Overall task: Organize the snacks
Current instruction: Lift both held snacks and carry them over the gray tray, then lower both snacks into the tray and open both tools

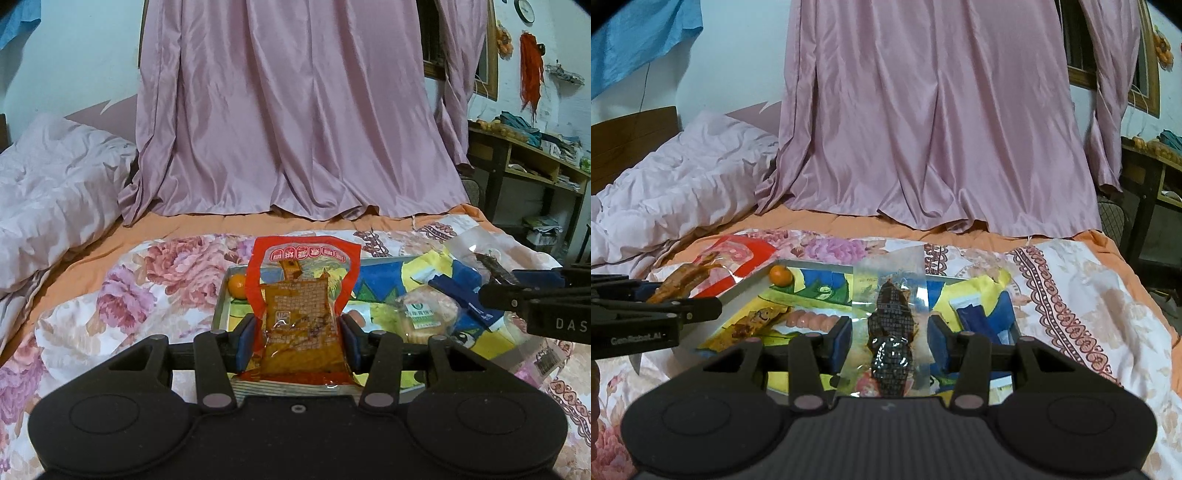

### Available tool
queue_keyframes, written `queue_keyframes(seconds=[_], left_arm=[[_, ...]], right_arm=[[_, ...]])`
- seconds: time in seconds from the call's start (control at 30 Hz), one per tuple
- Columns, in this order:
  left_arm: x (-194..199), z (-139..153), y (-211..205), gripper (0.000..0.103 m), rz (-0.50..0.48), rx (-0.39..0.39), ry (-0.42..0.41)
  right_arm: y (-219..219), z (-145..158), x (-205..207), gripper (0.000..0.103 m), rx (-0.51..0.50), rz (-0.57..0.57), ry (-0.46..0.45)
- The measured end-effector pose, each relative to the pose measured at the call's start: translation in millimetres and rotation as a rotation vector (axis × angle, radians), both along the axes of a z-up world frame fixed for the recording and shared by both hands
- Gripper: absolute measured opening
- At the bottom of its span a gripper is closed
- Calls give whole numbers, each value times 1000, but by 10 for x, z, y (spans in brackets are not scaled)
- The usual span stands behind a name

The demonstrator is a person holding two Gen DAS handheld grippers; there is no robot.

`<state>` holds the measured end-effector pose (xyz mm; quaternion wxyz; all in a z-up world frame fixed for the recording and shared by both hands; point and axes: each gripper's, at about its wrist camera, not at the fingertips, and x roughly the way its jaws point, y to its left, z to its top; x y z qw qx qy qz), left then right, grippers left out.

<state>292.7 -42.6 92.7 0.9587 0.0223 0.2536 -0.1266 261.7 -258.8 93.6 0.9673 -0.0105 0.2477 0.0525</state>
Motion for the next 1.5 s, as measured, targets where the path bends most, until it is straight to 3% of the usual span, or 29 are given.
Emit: queue_keyframes(seconds=[0.73, 1.5], left_arm=[[372, -104, -101, 50, 2, 23, 35], [643, -398, -177, 51, -7, 29, 126]], right_arm=[[-13, 57, 167, 49, 2, -11, -14], [-145, -206, 483, 49, 40, -49, 79]])
